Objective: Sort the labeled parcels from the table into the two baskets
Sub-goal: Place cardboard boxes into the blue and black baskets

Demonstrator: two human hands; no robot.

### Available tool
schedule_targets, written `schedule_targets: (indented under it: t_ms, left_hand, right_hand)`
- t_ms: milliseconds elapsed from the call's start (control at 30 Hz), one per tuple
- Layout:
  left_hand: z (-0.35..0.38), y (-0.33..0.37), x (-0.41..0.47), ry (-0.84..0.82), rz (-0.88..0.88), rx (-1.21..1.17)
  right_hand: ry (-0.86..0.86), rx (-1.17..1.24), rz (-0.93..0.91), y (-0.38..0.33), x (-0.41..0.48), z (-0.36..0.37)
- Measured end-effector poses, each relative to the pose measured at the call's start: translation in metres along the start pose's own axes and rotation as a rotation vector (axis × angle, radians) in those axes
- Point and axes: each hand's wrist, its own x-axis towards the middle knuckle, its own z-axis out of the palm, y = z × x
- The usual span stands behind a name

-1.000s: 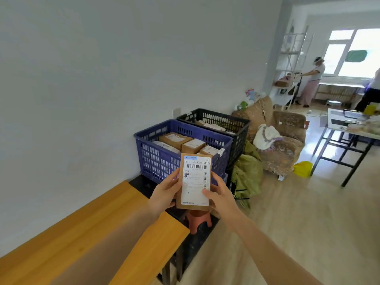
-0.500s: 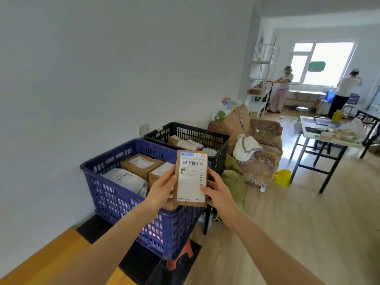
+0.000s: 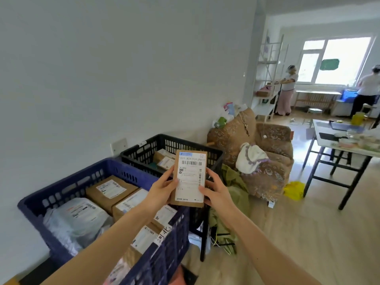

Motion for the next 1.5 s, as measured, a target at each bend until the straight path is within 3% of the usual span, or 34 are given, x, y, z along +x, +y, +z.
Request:
schedule_targets:
  t_ms: [300, 533, 1133, 1500]
  left_hand:
    - [0.093, 0.006, 0.097, 0.100, -0.021, -0.056]
    - [0.115, 0.001, 0.155, 0.190, -0.034, -0.015]
    - [0.027, -0.017, 0.305, 0.517, -0.036, 0.261]
    - [-0.009, -0.035, 0.341, 0.747, -0.112, 0.411]
  right_hand:
    - [-0.145, -0.070, 0.008, -0.014, 0.112, -0.112]
    - [-0.251, -0.060, 0.029, -0.005, 0.186, -0.142]
    - [-0.555, -0.202, 0.121, 0.028, 0.381, -0.062]
    - [-0.784, -0.248, 0.155, 0.058, 0.449, -0.016]
